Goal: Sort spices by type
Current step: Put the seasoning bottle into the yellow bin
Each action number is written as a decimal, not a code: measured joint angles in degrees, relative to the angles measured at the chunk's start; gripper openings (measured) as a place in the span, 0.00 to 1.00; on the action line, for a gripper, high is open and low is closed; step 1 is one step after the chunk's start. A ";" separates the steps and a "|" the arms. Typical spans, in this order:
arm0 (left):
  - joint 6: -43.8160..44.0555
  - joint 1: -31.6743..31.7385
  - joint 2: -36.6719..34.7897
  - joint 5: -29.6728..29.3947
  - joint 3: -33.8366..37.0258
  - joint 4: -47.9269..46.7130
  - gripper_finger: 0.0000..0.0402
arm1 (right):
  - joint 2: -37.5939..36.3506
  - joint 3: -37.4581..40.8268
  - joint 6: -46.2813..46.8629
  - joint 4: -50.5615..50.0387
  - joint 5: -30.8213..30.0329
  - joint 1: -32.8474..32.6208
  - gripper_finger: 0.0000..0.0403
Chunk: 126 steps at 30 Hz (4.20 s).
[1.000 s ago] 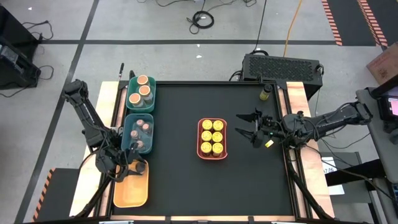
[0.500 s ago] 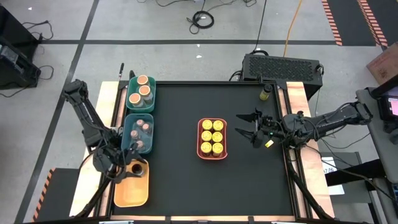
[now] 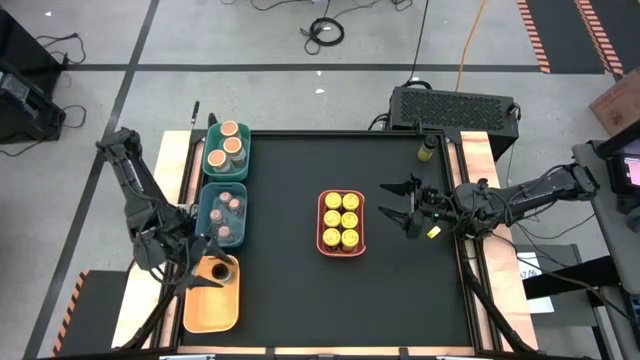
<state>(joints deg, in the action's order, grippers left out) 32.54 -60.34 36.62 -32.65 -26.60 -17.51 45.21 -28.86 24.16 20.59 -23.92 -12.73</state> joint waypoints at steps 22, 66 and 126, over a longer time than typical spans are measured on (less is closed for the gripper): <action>-24.52 40.23 0.58 17.99 -4.25 15.35 0.76 | -0.21 0.00 3.58 -19.60 -14.99 5.72 0.93; -34.36 77.25 24.00 48.77 -2.44 44.43 0.76 | 34.57 -23.80 8.13 -61.58 -2.46 65.72 0.93; -34.37 77.20 24.00 48.99 -2.44 45.04 0.76 | 33.83 -26.67 12.22 -55.74 4.96 58.08 0.47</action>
<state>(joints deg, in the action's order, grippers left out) -1.83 16.86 60.62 16.34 -29.04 27.53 79.05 -55.53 36.38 -35.15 -18.96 45.35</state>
